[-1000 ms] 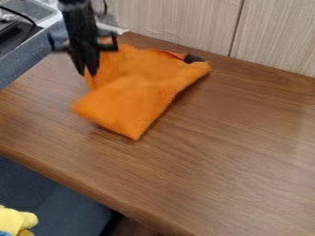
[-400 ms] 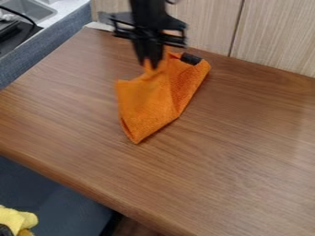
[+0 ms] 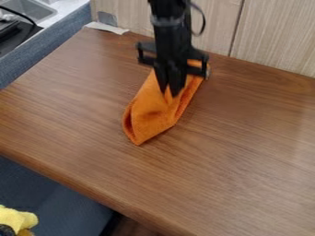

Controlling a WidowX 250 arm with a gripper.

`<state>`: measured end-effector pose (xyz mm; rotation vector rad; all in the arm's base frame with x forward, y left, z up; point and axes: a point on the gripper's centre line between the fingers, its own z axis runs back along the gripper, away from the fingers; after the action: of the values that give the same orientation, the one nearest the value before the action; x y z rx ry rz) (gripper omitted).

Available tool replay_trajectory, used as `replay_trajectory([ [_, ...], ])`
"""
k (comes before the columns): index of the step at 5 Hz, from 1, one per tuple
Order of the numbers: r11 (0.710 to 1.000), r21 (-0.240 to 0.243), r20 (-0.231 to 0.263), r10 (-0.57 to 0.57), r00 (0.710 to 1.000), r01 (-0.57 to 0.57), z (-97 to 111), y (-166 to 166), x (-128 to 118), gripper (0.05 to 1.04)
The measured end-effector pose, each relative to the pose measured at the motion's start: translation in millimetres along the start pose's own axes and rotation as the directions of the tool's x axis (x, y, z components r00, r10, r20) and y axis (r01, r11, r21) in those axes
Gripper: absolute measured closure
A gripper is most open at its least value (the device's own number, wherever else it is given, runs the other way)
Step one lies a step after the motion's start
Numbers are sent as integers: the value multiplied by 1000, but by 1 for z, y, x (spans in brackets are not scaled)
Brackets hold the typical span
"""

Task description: Fold the cloth from left to right

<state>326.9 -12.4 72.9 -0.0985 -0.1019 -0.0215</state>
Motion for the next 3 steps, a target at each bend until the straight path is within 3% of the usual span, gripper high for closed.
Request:
replay_trajectory([
  [1, 1000, -30, -70, 3, 998, -6, -26, -2, -5, 982],
  [2, 999, -34, -89, 0, 996, -4, -33, -2, -4, 947],
  [3, 1000, -17, -103, 13, 995, -14, -34, -2, -4, 742],
])
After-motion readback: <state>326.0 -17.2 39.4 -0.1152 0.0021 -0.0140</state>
